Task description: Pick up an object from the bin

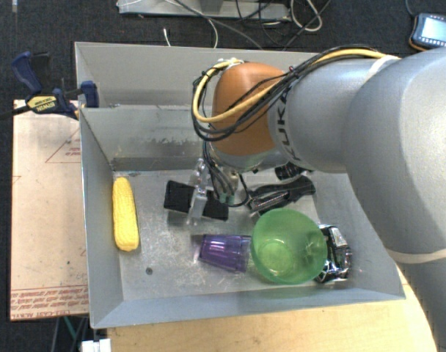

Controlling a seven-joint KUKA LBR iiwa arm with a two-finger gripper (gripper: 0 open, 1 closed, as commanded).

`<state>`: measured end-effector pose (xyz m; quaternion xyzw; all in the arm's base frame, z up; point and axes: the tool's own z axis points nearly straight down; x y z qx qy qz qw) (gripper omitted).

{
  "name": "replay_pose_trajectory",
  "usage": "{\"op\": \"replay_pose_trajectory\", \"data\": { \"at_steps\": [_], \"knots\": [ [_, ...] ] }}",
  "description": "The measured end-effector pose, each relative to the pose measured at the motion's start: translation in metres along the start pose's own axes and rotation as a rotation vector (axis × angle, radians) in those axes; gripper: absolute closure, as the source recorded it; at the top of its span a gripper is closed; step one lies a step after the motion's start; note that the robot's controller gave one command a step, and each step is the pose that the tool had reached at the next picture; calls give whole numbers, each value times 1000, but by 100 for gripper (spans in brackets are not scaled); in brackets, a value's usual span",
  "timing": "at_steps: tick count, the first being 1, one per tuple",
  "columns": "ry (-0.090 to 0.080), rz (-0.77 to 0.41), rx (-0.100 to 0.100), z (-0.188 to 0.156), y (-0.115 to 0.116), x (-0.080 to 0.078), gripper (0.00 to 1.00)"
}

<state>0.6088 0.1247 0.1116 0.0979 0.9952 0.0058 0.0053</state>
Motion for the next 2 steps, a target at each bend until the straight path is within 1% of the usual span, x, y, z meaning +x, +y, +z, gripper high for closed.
{"op": "replay_pose_trajectory", "data": {
  "at_steps": [1, 2],
  "knots": [
    [2, 0, 0, -12, 0, 0, 100],
    [0, 0, -1, -25, 0, 0, 100]
  ]
}}
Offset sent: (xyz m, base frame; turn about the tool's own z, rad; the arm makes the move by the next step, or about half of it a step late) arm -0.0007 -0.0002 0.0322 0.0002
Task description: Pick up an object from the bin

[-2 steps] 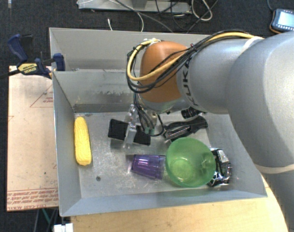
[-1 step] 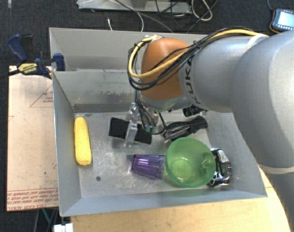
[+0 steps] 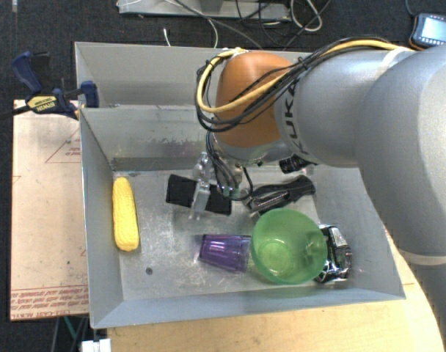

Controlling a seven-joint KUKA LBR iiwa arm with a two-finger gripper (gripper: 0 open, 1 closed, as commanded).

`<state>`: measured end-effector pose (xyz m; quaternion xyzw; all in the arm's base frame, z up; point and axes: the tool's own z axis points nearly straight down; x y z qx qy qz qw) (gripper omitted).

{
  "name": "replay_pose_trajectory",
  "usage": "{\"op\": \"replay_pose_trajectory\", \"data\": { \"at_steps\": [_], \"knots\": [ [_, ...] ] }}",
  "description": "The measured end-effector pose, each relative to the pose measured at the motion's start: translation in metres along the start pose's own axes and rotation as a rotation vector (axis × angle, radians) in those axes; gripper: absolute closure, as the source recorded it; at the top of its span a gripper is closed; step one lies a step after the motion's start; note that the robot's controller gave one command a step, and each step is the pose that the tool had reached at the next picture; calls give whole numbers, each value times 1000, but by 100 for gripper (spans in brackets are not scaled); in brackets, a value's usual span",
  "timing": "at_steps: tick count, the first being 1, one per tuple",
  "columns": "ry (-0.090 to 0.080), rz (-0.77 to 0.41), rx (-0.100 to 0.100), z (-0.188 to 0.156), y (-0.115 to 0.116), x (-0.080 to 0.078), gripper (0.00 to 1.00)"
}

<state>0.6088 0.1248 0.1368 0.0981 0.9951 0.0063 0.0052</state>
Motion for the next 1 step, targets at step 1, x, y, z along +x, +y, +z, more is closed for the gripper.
{"op": "replay_pose_trajectory", "data": {
  "at_steps": [1],
  "knots": [
    [0, 0, -1, -13, 0, 0, 100]
  ]
}}
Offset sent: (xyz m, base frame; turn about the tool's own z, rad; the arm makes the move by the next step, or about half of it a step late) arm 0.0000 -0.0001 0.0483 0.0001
